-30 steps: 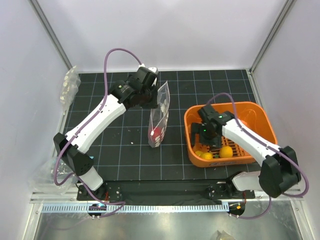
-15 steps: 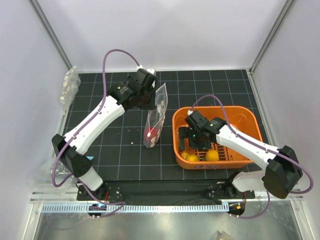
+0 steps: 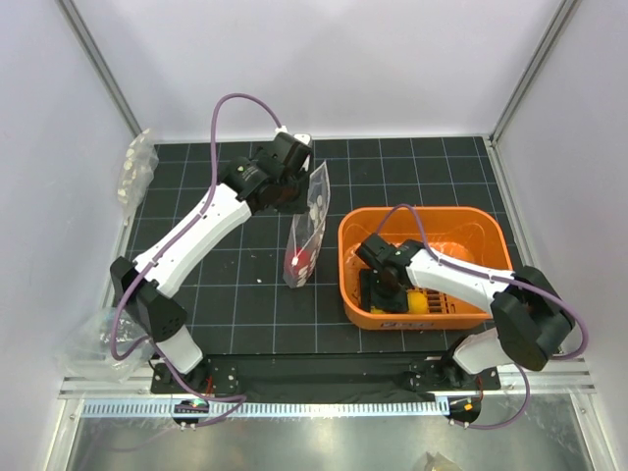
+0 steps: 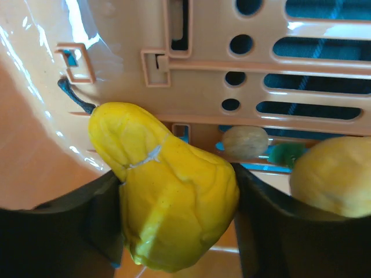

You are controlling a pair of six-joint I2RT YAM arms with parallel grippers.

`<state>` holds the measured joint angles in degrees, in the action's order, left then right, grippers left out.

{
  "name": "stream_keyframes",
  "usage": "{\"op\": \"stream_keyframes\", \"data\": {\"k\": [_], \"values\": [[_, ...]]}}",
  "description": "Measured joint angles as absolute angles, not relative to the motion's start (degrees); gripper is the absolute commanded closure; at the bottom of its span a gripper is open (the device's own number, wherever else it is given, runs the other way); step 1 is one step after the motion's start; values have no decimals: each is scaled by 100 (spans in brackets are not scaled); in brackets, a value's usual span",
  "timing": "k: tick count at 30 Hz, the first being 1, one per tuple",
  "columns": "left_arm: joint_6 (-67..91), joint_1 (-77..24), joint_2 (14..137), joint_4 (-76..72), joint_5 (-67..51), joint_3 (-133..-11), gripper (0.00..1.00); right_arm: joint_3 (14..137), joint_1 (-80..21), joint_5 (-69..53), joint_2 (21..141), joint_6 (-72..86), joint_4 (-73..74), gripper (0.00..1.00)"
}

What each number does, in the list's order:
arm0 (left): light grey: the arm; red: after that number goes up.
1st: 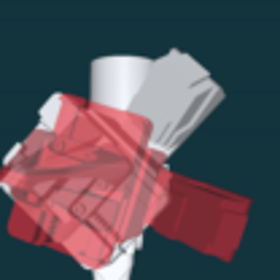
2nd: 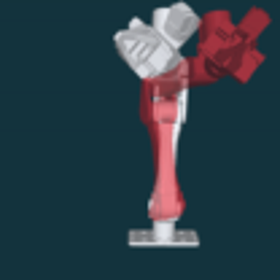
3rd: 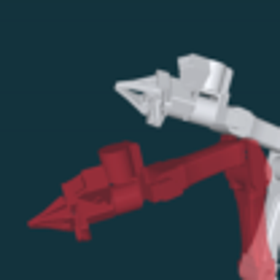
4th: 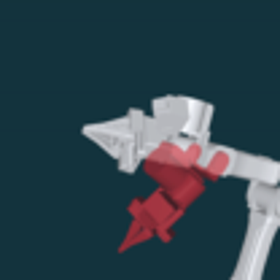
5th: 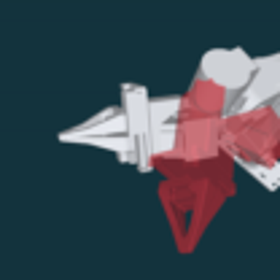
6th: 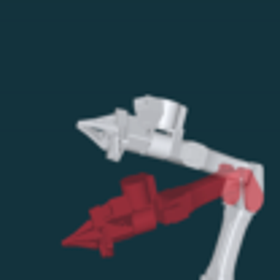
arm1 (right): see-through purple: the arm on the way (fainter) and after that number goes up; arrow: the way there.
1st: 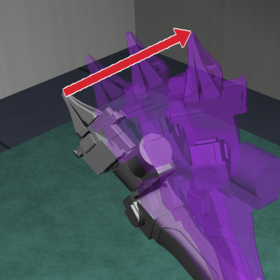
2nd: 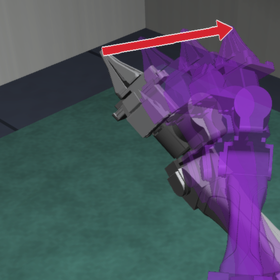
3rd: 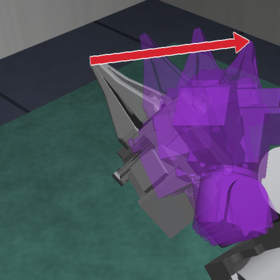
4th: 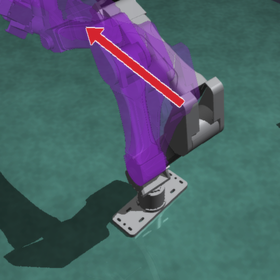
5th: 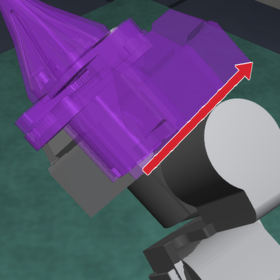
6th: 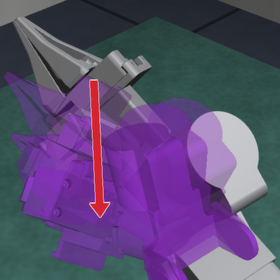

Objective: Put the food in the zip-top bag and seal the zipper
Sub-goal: Pick up the fake fruit from the bin, then place the fake fruit in the zipper food storage bag.

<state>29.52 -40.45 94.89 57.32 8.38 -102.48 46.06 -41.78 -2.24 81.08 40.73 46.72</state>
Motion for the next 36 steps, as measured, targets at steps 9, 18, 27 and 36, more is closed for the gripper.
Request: {"op": "stream_keyframes", "data": {"k": [9,18,27,36], "values": [[2792,-4018,9675,5747,884,-10381,100,5872,-4012,779,8235,3903,4672,63],[2689,-3981,9675,5749,895,-10381,100,6512,-3310,1046,8136,3610,4707,65],[2657,-3970,9675,5776,847,-10575,100,7397,-3280,947,8031,3334,5103,63],[2683,-3970,9675,5824,766,-10763,100,8851,-3277,572,7618,3138,5188,61]]}}
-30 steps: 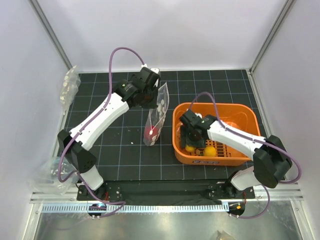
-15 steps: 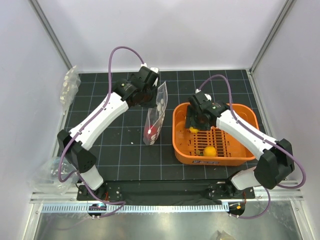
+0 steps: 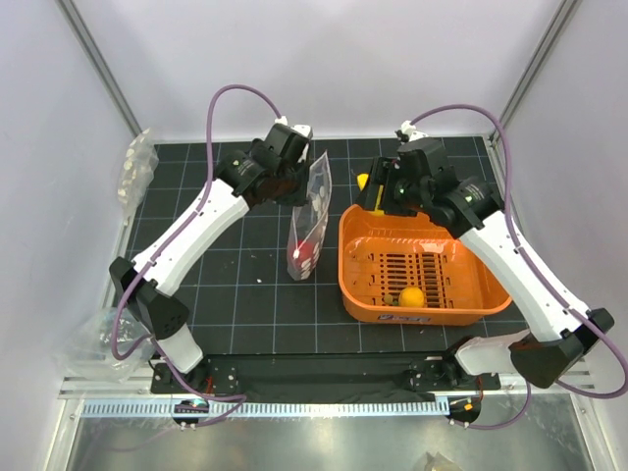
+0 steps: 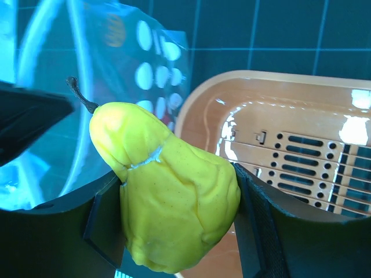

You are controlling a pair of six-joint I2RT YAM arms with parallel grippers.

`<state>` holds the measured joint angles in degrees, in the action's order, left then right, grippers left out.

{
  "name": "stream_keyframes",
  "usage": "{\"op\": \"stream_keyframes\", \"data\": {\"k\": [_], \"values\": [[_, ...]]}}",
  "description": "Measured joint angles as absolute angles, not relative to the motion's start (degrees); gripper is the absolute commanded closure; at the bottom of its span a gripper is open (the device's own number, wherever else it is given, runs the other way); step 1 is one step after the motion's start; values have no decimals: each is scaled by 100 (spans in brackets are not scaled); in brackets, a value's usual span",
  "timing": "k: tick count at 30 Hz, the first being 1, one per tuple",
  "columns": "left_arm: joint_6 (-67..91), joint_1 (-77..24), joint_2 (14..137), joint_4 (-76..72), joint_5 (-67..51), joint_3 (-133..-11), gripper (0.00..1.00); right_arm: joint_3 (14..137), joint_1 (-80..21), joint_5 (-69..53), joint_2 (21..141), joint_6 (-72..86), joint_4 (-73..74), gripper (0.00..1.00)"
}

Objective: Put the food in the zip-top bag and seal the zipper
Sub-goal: Place the fake fruit in the zipper food storage bag.

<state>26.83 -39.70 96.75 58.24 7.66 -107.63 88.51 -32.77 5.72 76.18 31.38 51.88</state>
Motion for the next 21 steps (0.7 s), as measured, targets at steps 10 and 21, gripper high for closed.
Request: {"op": "stream_keyframes", "data": {"k": [10,21], "values": [[2867,-3972,9255,5498,589,-9802,100,8221,-3277,294,7102,3199,4945,62],[3004,-4230,9209,5756,541,-9786,100,7797,-3376,-307,6884,4163,4357,64]]}}
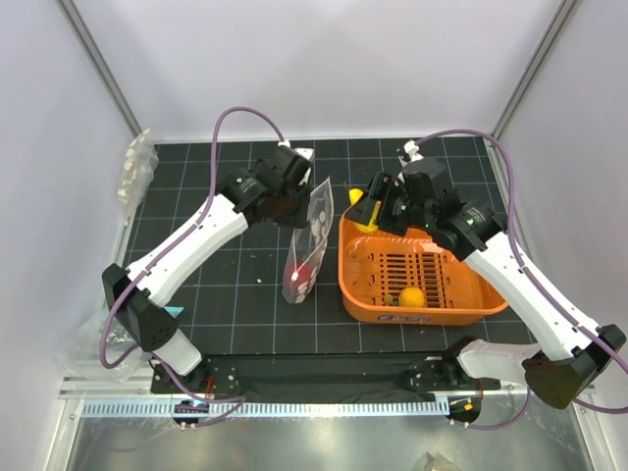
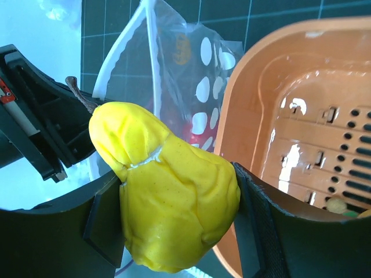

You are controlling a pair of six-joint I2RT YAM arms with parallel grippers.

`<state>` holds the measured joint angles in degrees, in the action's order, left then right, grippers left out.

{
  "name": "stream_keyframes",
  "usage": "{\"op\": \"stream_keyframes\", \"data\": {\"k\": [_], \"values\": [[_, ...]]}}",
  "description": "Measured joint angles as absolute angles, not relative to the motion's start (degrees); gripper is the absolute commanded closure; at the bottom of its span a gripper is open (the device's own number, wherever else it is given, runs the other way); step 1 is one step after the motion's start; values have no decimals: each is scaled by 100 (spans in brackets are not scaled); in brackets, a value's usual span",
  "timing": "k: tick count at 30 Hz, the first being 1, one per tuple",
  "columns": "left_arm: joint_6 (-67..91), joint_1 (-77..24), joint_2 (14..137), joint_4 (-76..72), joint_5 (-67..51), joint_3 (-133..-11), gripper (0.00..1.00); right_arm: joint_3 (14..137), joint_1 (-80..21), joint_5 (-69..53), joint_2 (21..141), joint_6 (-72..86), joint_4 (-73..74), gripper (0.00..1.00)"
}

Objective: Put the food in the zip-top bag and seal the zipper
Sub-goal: Place the fake fruit in the zipper food storage bag.

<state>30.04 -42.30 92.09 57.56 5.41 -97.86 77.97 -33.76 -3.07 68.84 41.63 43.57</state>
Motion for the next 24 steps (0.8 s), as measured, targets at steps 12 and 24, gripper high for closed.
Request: {"op": "stream_keyframes", "data": {"k": [12,24], "values": [[3002,-4246,9124,5664,425,-9511,100,7800,-3395,-821,7266,4648,3758,64],[2880,-4246,9633,5675,416,-10226,100,8066,-3428,-1203,7937,4825,3286,64]]}}
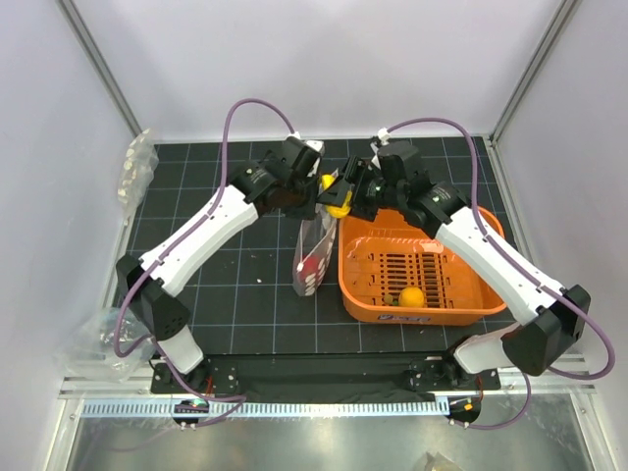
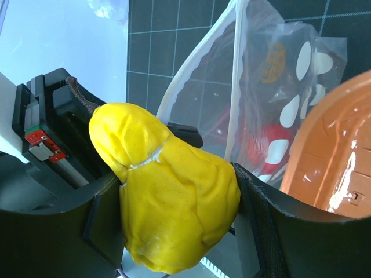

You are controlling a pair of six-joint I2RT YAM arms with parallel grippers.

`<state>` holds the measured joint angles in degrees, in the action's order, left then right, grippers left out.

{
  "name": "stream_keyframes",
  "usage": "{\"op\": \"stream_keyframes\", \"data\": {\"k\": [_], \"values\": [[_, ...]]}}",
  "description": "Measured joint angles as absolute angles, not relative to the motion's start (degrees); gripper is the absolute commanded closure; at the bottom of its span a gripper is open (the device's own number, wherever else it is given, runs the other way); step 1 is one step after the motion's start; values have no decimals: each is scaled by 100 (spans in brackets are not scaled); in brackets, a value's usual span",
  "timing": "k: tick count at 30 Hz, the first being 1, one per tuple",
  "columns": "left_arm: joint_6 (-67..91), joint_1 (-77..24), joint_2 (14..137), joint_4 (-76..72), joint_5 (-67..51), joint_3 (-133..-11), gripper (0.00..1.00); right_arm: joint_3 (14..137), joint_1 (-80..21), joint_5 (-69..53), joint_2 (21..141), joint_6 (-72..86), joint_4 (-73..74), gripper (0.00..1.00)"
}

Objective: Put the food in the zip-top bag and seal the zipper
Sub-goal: Place the fake fruit in the zipper food storage bag.

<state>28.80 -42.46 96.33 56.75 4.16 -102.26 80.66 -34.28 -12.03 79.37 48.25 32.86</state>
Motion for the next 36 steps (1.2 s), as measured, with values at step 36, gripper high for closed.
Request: {"op": "stream_keyframes", "data": {"k": [36], "values": [[2858,-4241,9963,5946,1002,-10659,100,9382,-3854,-659,9435,4497,5247,46]]}}
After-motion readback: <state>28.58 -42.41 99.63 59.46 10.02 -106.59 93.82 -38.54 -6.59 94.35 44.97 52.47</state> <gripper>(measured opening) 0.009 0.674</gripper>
